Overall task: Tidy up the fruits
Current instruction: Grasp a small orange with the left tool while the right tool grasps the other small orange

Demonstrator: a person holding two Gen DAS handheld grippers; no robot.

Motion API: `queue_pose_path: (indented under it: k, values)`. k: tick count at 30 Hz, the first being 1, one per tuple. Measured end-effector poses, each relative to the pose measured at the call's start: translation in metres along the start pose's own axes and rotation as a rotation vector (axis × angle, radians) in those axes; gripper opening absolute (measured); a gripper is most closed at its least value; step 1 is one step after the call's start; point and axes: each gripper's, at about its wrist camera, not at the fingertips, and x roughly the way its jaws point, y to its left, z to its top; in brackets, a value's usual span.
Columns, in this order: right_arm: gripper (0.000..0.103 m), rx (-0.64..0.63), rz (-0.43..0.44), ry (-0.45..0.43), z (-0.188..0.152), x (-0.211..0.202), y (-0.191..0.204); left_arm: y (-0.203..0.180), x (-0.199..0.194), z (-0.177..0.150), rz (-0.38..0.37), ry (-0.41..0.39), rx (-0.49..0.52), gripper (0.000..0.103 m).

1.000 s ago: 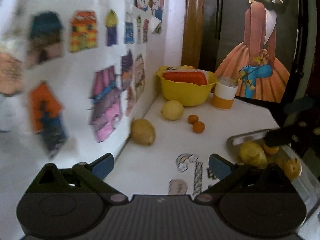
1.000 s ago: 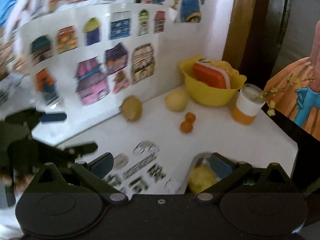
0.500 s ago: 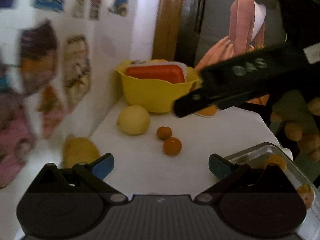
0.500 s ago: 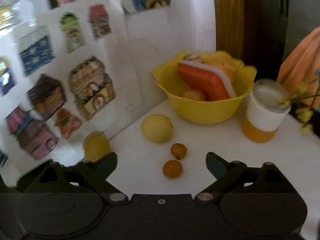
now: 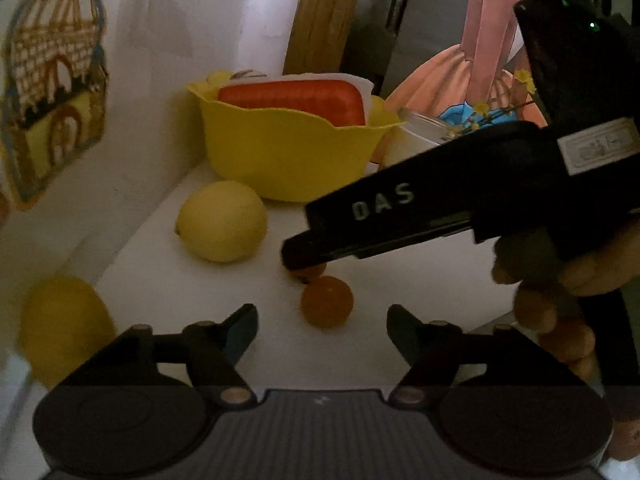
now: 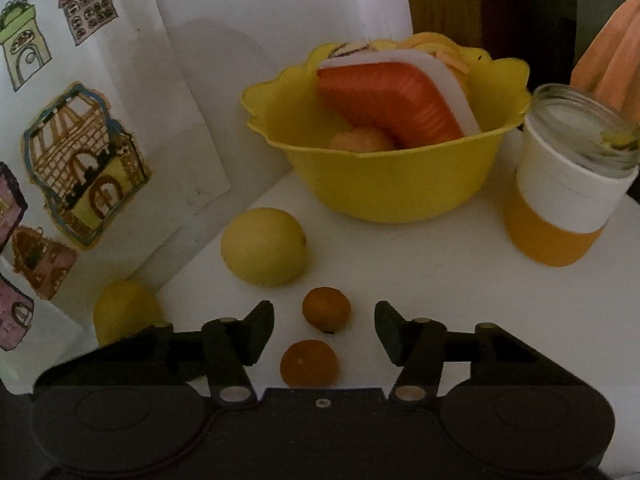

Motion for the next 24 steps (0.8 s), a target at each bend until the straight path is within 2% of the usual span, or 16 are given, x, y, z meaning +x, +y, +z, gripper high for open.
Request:
queue_pose_path:
  k: [7, 13, 18, 24]
  values:
    - [0.048, 0.002, 0.0, 0.009, 0.005, 0.009, 0.0, -0.003, 0.011, 0.007, -0.007, 0.006, 0.009, 0.055]
    - [0.039, -0.003, -0.003, 0.017, 0.005, 0.014, 0.002, -0.004, 0.017, 0.009, 0.018, 0.023, 0.0, 0.039]
    - [0.031, 0.001, -0.006, 0.018, 0.004, 0.017, 0.002, -0.004, 0.018, 0.011, 0.021, 0.03, -0.004, 0.037]
    - [0.031, 0.012, 0.003, 0.006, 0.002, 0.016, 0.001, -0.003, 0.019, 0.015, 0.02, 0.035, -0.016, 0.033]
